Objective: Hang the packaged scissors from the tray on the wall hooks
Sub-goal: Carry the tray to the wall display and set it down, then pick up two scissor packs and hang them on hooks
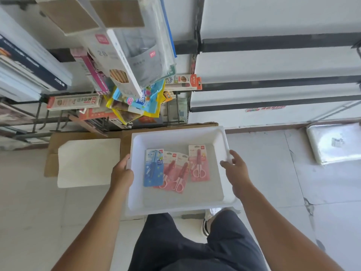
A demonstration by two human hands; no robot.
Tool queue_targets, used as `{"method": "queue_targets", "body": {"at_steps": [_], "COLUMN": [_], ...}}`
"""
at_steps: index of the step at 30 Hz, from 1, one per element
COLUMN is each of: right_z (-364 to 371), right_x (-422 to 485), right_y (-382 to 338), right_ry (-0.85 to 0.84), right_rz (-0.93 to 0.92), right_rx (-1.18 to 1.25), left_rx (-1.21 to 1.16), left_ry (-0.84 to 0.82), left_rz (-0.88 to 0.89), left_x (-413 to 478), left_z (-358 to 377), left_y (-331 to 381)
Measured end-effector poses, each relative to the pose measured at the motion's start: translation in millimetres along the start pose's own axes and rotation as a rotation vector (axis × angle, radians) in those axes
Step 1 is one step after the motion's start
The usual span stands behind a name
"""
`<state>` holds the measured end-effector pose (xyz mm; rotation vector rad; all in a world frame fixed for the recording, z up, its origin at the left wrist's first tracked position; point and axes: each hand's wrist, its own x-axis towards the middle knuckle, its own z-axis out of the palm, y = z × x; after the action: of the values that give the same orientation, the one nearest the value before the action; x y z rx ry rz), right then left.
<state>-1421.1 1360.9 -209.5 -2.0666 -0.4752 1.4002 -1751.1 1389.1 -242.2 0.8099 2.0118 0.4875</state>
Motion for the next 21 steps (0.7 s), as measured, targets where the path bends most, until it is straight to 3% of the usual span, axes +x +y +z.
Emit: {"method": "queue_targets", "body": {"at_steps": [3, 7, 10, 13, 17, 21], "right_z": [6.4, 20.6, 36.7, 53.8, 70.4, 82.0], "right_x": [-6.4, -18.6, -29.0, -27.4, -15.2, 7.4], "right_y": [-1.0, -0.7, -3.4, 0.9, 13.6, 30.3], "right_ry": [0.067, 0.25, 0.205, 0.095, -0.019, -0.005], "right_rz": [0.01, -0.15, -0.297, -0.281, -0.165, -0.099], "right_rx": [-0.015, -0.354, -0.471, -0.454, -0.387, -0.465], "left_rx": [0.013, 0.078, 0.142, 0.193, 0.295, 0.518], "left_ry": [-0.011, 0.117, 0.177, 0.126, -0.067, -0.136], "left_rz": [0.007, 0.101, 0.267, 0.342, 0.267, 0.189], "left_x": [-3.0, -20.7, -31.9, -33.8, -27.4, -9.1], "left_z": [-1.9, -1.3, 8.8, 27.1, 58.6, 91.8], "left_y": [-1.8, 7.9, 13.4, 14.8, 10.3, -1.2]}}
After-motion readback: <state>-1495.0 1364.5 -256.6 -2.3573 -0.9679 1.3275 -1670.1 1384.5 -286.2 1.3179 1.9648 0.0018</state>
